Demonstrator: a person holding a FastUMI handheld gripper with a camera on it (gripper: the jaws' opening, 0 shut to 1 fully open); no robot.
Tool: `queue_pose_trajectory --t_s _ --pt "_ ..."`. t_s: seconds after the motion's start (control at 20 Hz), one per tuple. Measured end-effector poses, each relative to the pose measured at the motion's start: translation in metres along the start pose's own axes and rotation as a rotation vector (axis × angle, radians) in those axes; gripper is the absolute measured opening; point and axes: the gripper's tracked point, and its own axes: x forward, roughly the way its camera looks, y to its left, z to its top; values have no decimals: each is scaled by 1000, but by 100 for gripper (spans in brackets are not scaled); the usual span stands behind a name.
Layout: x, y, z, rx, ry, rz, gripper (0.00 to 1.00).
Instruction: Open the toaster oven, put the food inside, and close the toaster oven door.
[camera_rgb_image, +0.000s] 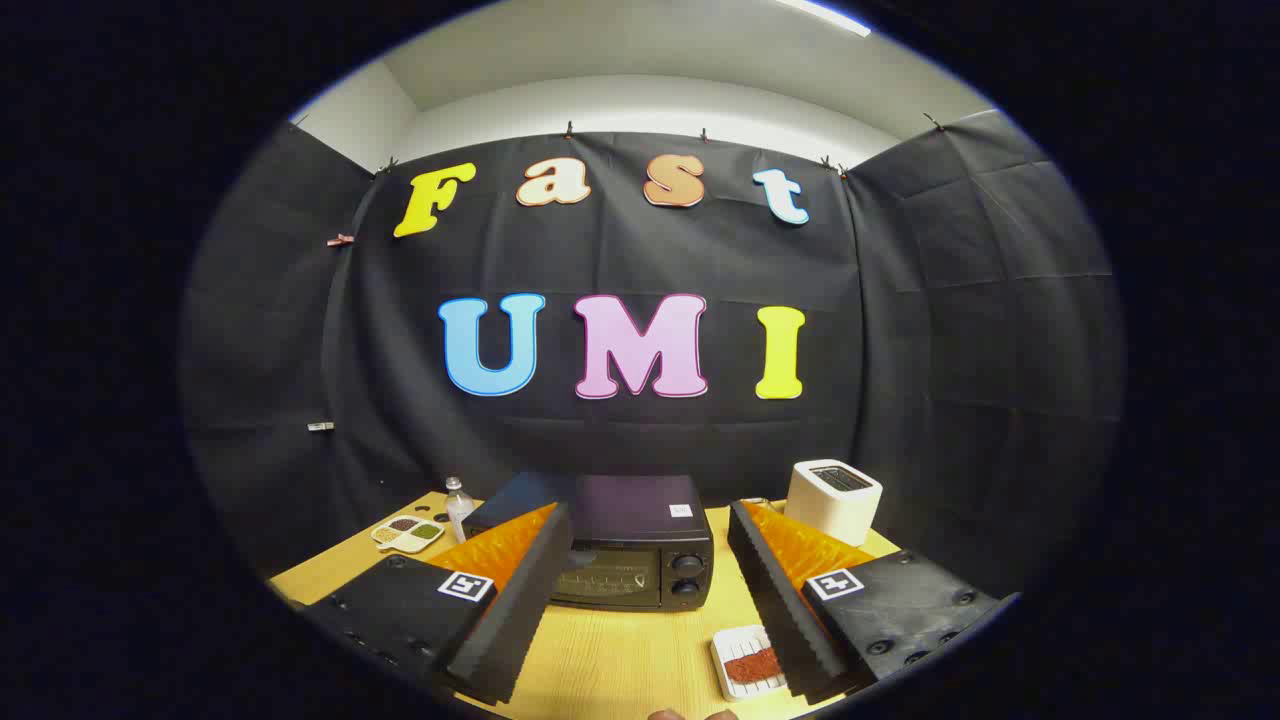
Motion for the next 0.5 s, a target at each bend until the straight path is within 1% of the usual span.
queue_pose_trajectory --t_s 0.25,0.5 --pt "-5 -5 -4 4 8 -26 97" --pt "-9 -2 -4 -8 1 -25 97"
